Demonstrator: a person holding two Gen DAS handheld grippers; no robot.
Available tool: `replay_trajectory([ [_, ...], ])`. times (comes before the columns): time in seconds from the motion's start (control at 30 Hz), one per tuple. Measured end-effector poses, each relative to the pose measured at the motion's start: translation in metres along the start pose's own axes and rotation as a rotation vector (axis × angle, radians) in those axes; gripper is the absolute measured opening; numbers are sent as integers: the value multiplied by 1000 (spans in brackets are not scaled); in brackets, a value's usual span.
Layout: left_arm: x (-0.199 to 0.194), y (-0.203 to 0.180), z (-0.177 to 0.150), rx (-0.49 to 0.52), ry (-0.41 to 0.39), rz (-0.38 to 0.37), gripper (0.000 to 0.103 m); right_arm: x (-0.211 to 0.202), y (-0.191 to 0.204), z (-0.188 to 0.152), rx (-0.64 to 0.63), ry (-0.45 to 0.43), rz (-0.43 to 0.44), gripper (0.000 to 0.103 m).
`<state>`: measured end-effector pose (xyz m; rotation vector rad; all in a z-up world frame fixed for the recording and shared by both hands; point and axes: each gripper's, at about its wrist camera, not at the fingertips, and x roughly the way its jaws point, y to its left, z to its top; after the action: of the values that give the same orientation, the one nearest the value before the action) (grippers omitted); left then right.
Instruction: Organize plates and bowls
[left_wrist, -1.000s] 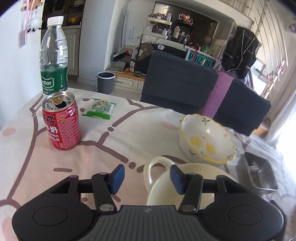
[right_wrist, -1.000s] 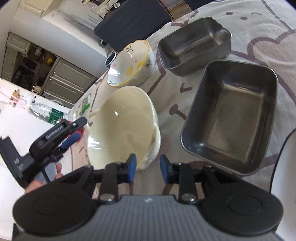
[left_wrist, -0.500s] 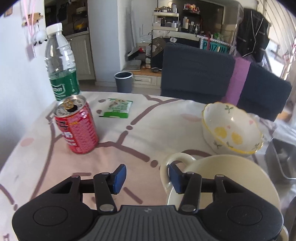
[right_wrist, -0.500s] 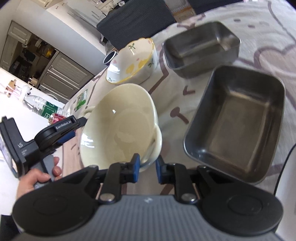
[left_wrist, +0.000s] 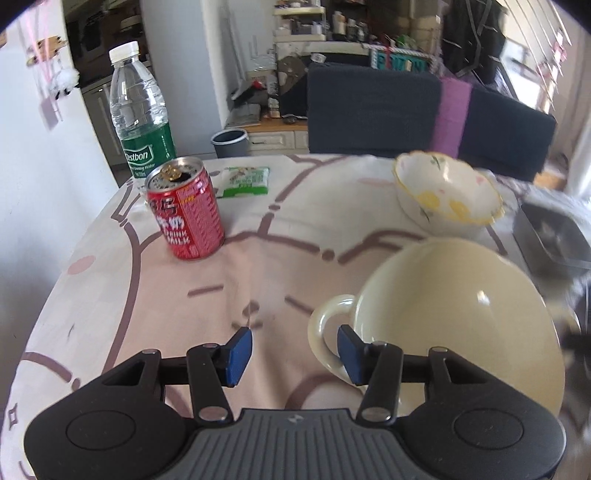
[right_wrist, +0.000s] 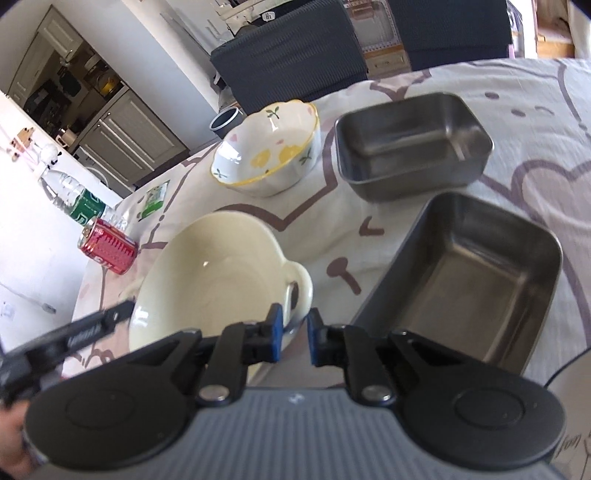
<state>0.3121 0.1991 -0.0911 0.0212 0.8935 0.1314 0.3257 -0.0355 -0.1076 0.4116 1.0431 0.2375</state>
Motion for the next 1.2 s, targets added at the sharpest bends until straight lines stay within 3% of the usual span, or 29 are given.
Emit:
replay_trajectory([
  [0.07,-5,3,-5,-4,16,-14,52,1,0,2,-22,-8,-1,15],
  [0.27,-11,26,-9,-141,33,-113,48,6,-8,11,-10,8,46,16],
  [0.4,-11,35,-7,-236,24,-208,56,3,-4,15,-80,-20,48,24],
  [0.57,-2,28,-5,-232,49,-231,58,5,1,16,-104,-27,81,44],
  [0.67,6,26,-4,-238,70,-245,56,8,4,15,-107,-24,73,44],
  [0.77,13,25,-3,-245,90,-244,48,15,4,16,-102,6,75,43],
  [0.93,23,29,-3,-264,120,-277,35,29,9,16,-144,63,15,27],
  [1.0,24,31,-2,-269,124,-302,30,33,8,16,-152,80,21,26],
  [1.2,29,33,1,-260,134,-326,29,42,8,18,-143,104,19,24],
])
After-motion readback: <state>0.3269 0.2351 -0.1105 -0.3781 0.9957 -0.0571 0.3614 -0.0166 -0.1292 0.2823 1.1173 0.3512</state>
